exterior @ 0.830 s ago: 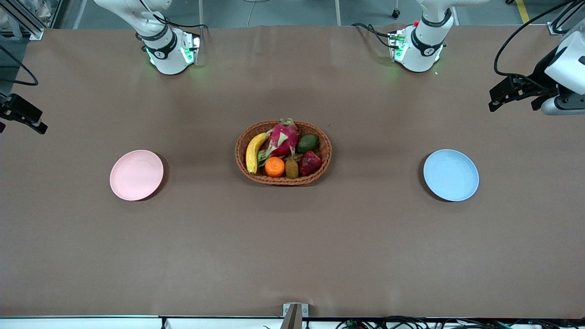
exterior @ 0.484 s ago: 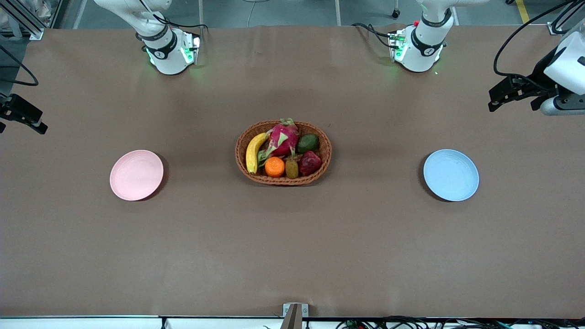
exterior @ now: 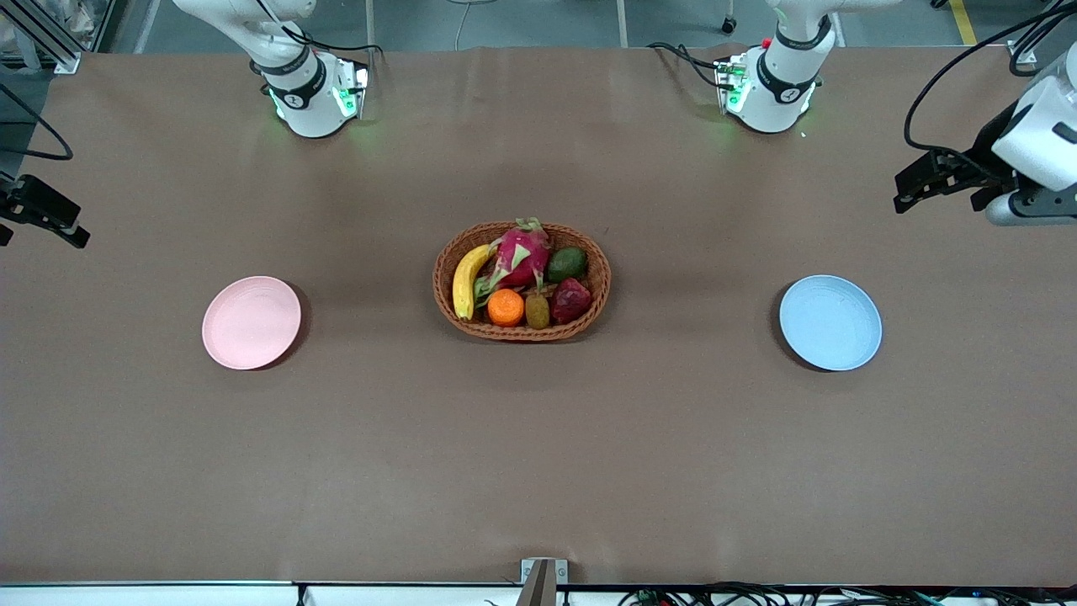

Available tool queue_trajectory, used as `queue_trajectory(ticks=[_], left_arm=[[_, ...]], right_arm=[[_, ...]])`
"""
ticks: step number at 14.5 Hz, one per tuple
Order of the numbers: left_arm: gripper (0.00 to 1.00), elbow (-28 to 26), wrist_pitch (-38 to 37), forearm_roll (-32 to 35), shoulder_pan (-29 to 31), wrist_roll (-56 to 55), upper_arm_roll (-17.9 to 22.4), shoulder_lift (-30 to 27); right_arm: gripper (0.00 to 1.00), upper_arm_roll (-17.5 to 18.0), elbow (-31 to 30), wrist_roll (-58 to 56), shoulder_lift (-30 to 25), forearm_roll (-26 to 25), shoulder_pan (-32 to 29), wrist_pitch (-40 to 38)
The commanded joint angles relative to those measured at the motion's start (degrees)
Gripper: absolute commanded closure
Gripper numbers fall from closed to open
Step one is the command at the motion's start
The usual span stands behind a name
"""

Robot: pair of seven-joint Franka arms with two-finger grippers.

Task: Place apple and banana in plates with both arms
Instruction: 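Move both grippers from rest toward the fruit basket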

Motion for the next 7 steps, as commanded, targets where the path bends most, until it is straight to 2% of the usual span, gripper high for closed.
queue_trajectory(ticks=[1,3,7], left_arm=[[0.00,0.42,3.14,0.16,-0.50,-1.08,-2.05,3.19],[0.00,0.33,5.86,0.16,-0.58,-2.05,-3.99,5.56],[0.00,0.25,10.79,0.16,-0.58,-11.43,-10.22,10.66]], right_arm=[[0.00,0.03,-0.32,1.02,0.12,-0.84,0.34,0.04],[0.00,0.12,-0.24,0.67,2.56,-0.76,1.13,0.13],[0.00,0.12,-0.15,0.66,7.05,-0.49,4.99,0.74]])
